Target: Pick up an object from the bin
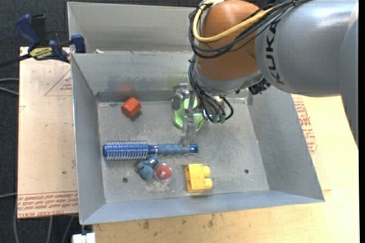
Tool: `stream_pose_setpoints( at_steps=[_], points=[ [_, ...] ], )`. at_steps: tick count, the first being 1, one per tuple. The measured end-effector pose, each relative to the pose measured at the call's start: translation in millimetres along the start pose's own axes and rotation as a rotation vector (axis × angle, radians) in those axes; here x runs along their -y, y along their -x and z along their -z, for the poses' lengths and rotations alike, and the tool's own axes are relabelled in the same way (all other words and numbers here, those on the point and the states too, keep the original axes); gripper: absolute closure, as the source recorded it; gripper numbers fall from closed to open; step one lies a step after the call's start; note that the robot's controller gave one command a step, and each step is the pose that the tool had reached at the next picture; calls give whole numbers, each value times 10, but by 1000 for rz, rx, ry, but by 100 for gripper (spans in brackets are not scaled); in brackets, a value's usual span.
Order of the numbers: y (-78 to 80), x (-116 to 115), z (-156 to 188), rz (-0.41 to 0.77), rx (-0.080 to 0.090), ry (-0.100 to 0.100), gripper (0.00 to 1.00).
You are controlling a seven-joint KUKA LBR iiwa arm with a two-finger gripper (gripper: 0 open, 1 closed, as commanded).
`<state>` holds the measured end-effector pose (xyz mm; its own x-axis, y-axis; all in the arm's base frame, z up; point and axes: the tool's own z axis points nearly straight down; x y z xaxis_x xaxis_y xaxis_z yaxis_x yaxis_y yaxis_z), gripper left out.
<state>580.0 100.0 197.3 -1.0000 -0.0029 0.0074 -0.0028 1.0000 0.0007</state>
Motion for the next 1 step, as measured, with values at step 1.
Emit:
stream_pose_setpoints(
  at_steps=[1],
  points=[
    [-481, -334, -1293, 8, 4, 3, 0]
  ],
)
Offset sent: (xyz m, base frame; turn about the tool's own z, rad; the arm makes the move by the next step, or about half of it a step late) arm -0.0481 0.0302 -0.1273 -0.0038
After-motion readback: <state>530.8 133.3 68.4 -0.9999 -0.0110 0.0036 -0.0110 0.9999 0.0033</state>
